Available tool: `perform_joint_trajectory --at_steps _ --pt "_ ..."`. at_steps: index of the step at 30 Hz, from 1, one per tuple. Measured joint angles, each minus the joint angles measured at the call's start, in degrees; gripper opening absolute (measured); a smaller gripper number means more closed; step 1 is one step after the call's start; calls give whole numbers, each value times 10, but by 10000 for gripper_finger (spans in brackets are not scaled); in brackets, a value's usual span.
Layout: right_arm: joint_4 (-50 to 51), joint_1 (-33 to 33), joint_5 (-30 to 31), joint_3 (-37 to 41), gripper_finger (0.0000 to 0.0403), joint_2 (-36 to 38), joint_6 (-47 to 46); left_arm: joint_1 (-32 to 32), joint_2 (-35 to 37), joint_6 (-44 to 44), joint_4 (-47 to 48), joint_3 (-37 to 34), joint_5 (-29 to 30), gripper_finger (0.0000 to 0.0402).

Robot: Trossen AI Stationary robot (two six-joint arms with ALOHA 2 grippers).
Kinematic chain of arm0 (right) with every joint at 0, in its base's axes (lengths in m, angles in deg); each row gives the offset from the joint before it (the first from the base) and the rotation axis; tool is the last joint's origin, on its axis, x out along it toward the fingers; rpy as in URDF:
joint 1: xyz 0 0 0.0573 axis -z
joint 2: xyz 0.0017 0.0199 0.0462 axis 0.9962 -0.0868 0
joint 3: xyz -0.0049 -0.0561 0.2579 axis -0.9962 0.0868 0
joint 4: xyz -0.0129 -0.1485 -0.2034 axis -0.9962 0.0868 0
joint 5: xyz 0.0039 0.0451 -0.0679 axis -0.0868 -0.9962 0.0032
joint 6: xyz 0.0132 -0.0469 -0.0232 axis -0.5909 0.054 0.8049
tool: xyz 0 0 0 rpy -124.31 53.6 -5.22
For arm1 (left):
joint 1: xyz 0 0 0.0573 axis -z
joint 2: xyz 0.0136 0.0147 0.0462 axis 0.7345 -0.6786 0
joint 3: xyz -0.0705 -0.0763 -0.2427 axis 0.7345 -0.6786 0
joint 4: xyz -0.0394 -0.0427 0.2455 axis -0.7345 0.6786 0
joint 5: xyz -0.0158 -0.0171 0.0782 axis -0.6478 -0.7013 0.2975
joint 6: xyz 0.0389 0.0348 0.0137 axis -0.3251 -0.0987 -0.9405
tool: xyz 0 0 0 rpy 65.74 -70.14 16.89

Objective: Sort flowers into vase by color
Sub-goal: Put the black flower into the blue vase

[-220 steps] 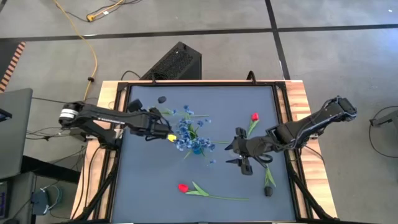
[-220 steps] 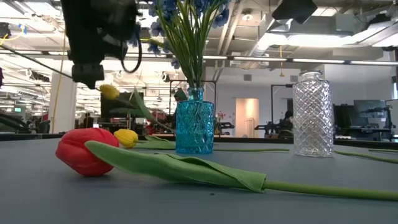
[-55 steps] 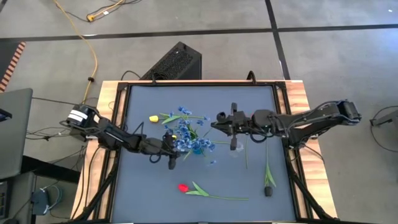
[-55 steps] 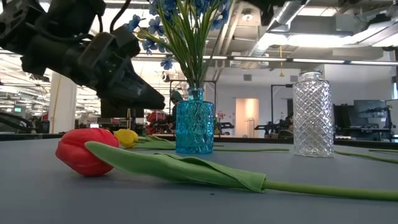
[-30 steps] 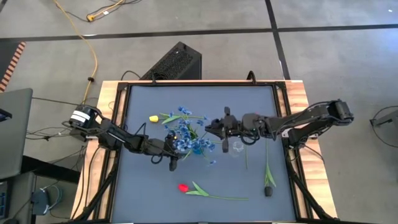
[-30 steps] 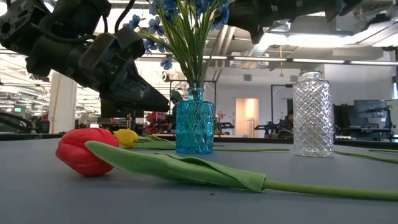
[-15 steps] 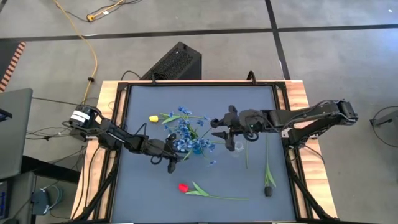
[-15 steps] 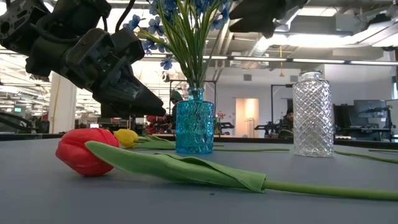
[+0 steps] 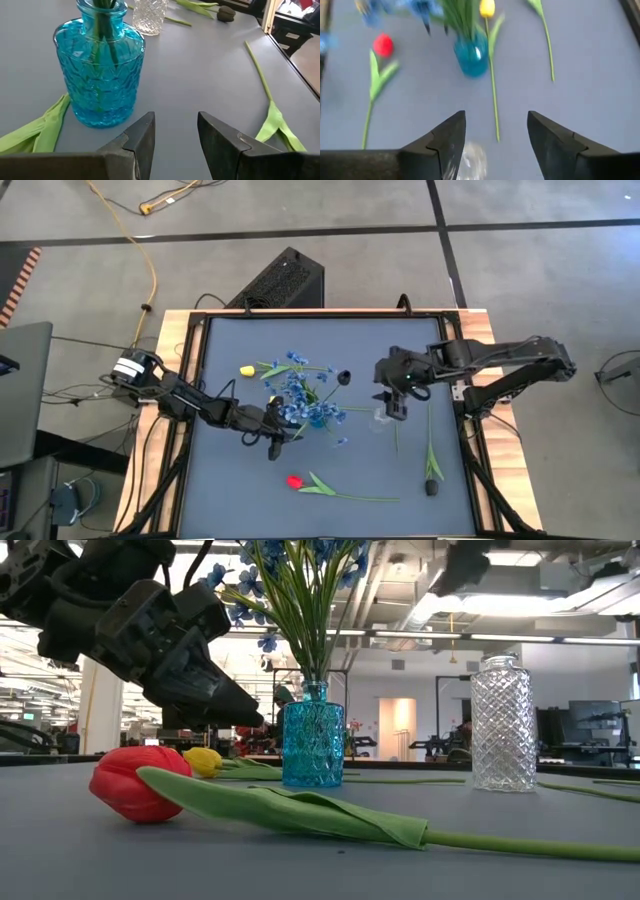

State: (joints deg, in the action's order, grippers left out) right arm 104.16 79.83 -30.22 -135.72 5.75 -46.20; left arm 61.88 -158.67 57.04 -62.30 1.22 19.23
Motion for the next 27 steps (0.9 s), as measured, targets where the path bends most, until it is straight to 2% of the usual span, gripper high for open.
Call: perform_joint_trajectory --at_steps 8,14,19,23,27 --pt "163 -19 1 -2 224 24 -91 0 0 1 0 0 0 137" --pt "242 -97 30 -2 221 22 -162 0 0 1 0 0 12 137" --pt "245 -164 41 -2 221 7 -204 0 0 0 0 0 30 137" --pt "256 -193 68 8 220 -7 -368 0 0 1 1 0 28 137" --pt "256 -208 51 60 220 -9 -559 1 0 -1 7 0 25 137"
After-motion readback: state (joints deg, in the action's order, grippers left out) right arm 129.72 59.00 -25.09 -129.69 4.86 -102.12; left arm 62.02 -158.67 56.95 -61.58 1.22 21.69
